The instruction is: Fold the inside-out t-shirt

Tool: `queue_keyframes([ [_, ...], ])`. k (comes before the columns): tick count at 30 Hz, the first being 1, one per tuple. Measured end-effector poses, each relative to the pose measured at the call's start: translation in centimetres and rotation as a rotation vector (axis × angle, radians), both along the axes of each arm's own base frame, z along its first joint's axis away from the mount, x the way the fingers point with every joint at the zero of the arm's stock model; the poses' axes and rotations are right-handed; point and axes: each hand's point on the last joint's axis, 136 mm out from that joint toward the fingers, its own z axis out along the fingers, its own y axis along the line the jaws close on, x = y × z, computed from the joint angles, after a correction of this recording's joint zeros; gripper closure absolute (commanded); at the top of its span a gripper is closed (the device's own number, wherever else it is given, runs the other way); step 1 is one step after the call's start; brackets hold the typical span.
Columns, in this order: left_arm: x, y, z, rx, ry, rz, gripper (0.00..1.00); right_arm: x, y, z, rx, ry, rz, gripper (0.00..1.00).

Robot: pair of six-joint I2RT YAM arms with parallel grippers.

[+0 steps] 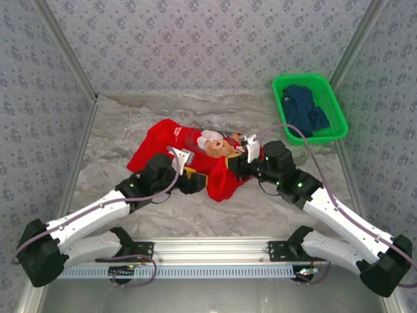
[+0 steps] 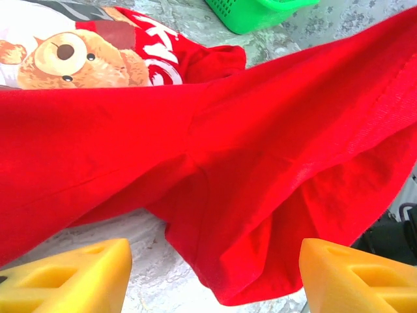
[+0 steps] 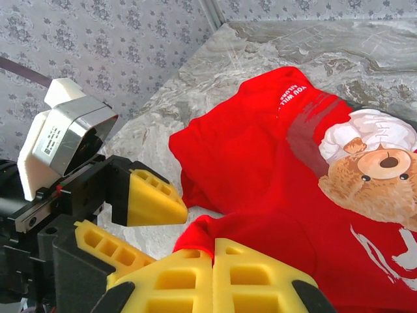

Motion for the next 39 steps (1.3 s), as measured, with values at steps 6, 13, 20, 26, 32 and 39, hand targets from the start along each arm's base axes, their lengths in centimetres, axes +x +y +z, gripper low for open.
queue_keyframes([
  [6,1.0,-4.1,-4.4,0.050,0.078,-0.084,0.36,0.2,-0.2,0.4,0.018,-0.002,-0.018,1.00],
  [13,0.6,-5.2,-6.7,0.071,0.125,-0.137,0.67,0.3,-0.8,1.1,0.030,-0.020,-0.040,1.00],
  [20,1.1,-5.9,-4.3,0.008,0.068,-0.142,0.76,0.6,-2.2,0.3,0.016,-0.012,-0.078,1.00],
  [26,1.1,-6.4,-2.4,-0.033,0.035,-0.170,1.00,0.4,-2.8,-0.5,-0.001,0.006,-0.089,1.00],
  [32,0.7,-5.8,1.6,-0.151,0.000,-0.211,1.00,1.2,-4.5,-2.1,-0.047,0.016,-0.156,1.00],
  [39,-1.7,-4.4,8.9,-0.366,-0.075,-0.322,1.00,3.7,-5.4,-5.7,-0.231,0.102,-0.257,0.84],
])
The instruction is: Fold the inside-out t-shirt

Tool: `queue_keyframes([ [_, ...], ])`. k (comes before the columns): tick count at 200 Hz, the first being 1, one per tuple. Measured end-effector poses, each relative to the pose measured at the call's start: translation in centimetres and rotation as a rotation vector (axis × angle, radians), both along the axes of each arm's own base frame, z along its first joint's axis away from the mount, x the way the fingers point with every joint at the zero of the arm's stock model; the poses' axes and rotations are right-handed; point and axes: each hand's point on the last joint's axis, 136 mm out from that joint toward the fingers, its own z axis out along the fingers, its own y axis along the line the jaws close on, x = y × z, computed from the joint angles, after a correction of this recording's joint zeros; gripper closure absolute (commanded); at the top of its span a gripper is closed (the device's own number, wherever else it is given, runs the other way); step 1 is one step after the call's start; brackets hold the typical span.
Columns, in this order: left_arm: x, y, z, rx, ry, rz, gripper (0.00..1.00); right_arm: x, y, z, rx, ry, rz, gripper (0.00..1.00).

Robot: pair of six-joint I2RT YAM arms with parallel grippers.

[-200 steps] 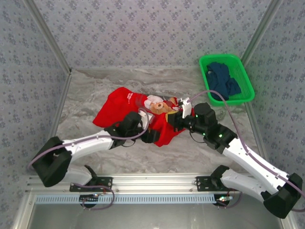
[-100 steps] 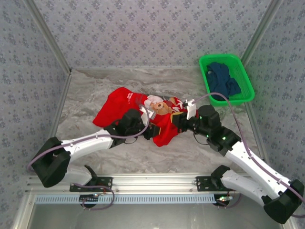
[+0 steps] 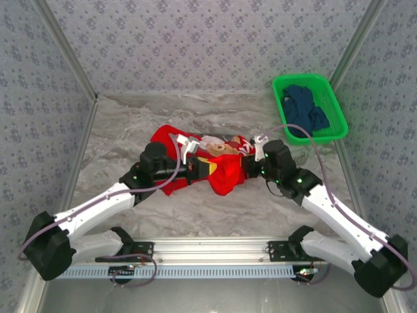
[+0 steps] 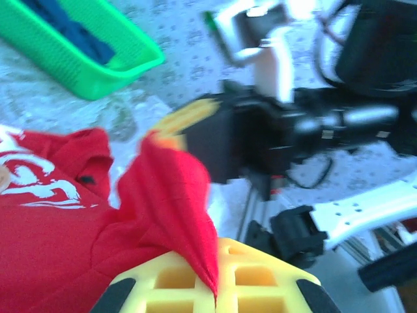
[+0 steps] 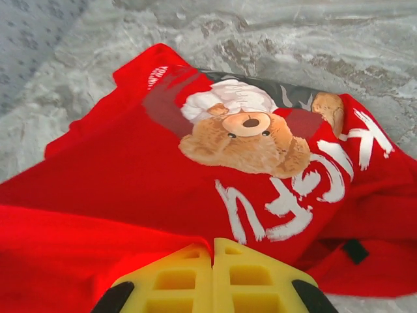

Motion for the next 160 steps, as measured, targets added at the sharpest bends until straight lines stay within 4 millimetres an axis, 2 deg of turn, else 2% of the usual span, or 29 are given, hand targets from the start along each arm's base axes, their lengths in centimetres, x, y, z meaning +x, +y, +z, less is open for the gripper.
queue_keyframes([
  [27,-0.8,0.2,1.0,-0.034,0.000,-0.055,1.00,0.9,0.1,-1.2,-0.114,0.038,-0.003,0.68],
  [39,-0.9,0.3,1.1,-0.039,0.005,-0.065,1.00,0.6,-0.4,-1.7,-0.168,0.055,0.011,0.61],
  [52,-0.9,0.4,1.1,-0.039,0.005,-0.070,1.00,-0.1,-0.7,-1.5,-0.202,0.049,0.045,0.57],
  [65,-0.9,0.4,1.0,-0.035,0.002,-0.075,1.00,-1.4,-0.8,-0.2,-0.194,0.016,0.097,0.56],
  [78,-1.0,0.4,0.8,-0.027,-0.007,-0.080,1.00,-3.0,-0.7,2.0,-0.145,-0.052,0.161,0.57],
  [99,-1.1,0.4,0.6,-0.016,-0.033,-0.088,1.00,-6.1,1.1,6.0,0.034,-0.185,0.322,0.59],
  [112,-1.1,0.4,0.5,-0.010,-0.052,-0.091,1.00,-7.1,2.6,7.0,0.115,-0.226,0.415,0.59],
  [134,-1.2,0.5,0.2,0.005,-0.075,-0.097,1.00,-7.6,5.2,6.1,0.196,-0.200,0.545,0.59],
  [160,-1.3,0.5,0.1,0.012,-0.096,-0.104,1.00,-7.5,7.4,3.5,0.239,-0.105,0.633,0.60],
])
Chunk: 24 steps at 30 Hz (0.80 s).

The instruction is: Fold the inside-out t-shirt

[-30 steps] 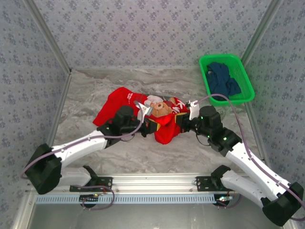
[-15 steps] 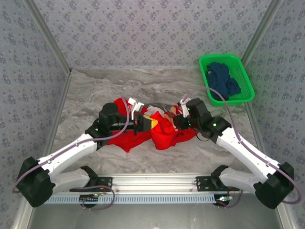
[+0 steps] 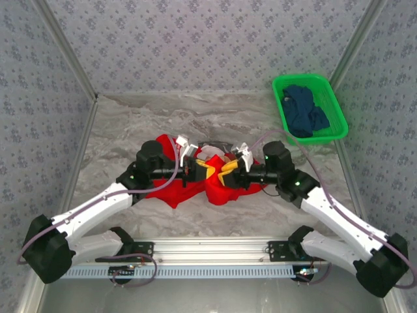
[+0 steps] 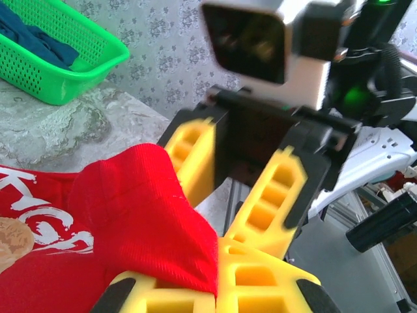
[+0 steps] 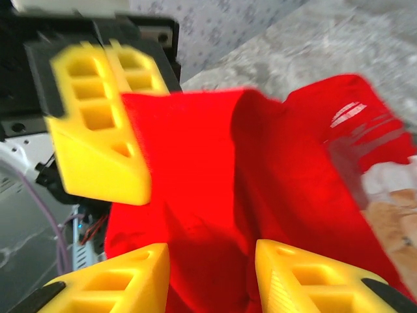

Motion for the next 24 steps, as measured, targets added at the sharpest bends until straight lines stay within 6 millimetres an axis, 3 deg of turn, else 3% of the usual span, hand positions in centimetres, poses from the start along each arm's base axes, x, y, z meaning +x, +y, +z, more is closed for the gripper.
queue_keyframes([
  [5,-0.2,0.1,0.1,0.004,-0.013,-0.001,1.00,-0.5,0.8,-0.9,0.044,0.036,0.055,0.75],
  [10,-0.1,0.2,-0.3,0.018,-0.015,0.005,1.00,-0.8,1.1,-0.9,0.076,0.043,0.072,0.75],
  [15,0.1,0.4,-0.3,0.023,-0.015,0.024,1.00,-1.0,1.3,-0.7,0.095,0.043,0.079,0.99],
  [24,1.2,0.9,-1.2,0.069,-0.019,0.103,1.00,-1.6,-0.1,0.0,0.056,0.009,0.032,1.00],
])
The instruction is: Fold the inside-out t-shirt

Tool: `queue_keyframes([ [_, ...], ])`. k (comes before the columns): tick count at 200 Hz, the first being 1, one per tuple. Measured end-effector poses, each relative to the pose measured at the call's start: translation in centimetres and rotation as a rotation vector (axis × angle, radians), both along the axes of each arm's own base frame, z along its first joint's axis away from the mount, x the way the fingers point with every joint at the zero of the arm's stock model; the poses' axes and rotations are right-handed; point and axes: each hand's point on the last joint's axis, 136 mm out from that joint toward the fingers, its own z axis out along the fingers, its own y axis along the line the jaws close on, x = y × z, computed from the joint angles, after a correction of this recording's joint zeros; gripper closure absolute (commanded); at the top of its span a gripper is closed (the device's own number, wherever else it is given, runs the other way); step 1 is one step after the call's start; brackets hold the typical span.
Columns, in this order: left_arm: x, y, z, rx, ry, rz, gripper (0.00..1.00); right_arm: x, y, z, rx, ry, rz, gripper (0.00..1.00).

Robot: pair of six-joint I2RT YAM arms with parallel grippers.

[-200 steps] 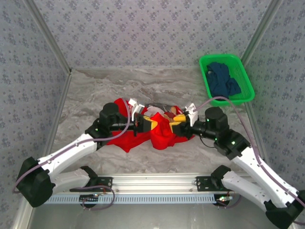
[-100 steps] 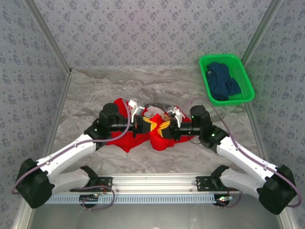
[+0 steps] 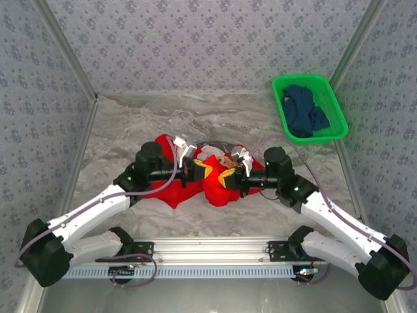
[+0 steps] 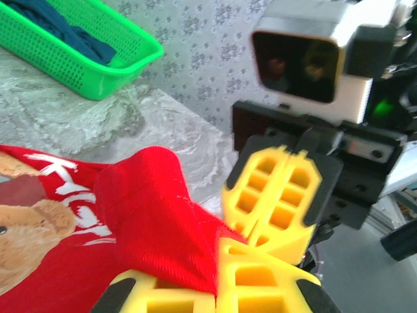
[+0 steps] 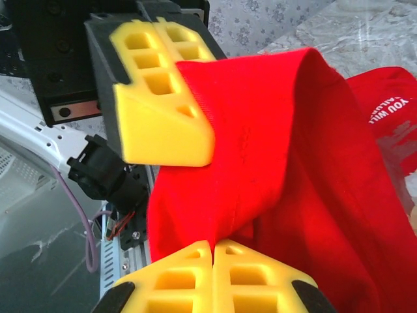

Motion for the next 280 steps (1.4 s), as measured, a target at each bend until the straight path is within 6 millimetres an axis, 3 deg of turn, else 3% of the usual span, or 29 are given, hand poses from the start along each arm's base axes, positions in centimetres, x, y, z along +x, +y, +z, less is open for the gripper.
queue_keyframes([
  [48,1.3,0.7,-1.4,0.064,-0.007,0.085,0.62,0.7,-0.3,2.4,0.011,-0.052,-0.055,1.00],
  [70,1.8,1.1,-2.2,0.102,0.003,0.123,0.50,0.9,0.4,3.1,0.012,-0.051,-0.070,1.00],
  [97,2.0,1.7,-2.5,0.128,0.012,0.157,0.40,1.4,1.4,3.7,0.002,-0.049,-0.101,1.00],
  [137,0.7,2.6,-0.2,0.077,-0.041,0.167,0.34,3.1,2.2,4.8,-0.033,-0.038,-0.199,1.00],
  [162,-0.1,2.1,0.4,0.055,-0.072,0.140,0.37,3.6,2.5,5.0,-0.027,-0.016,-0.223,1.00],
  [185,0.5,1.2,-1.3,0.095,-0.052,0.126,0.47,3.8,2.7,4.6,-0.029,0.018,-0.231,1.00],
  [197,0.9,0.7,-2.2,0.119,-0.038,0.120,0.62,3.7,2.8,4.5,-0.027,0.032,-0.223,1.00],
  [215,1.6,0.0,-2.8,0.133,-0.025,0.113,1.00,3.4,3.1,4.5,-0.013,0.060,-0.208,1.00],
  [223,1.8,-0.3,-2.7,0.130,-0.025,0.110,1.00,3.4,3.1,4.6,-0.007,0.071,-0.203,1.00],
  [231,1.9,-0.4,-2.5,0.123,-0.032,0.106,1.00,3.4,3.0,4.6,-0.002,0.083,-0.199,0.92],
  [242,1.9,-0.4,-2.0,0.105,-0.039,0.101,1.00,3.7,2.5,4.7,0.007,0.100,-0.214,0.70],
  [249,1.8,-0.4,-1.8,0.096,-0.041,0.097,1.00,4.2,1.9,4.9,0.012,0.105,-0.236,0.62],
  [280,1.3,1.6,-0.9,0.010,-0.086,0.102,1.00,5.8,-2.9,5.0,0.027,0.122,-0.393,0.55],
])
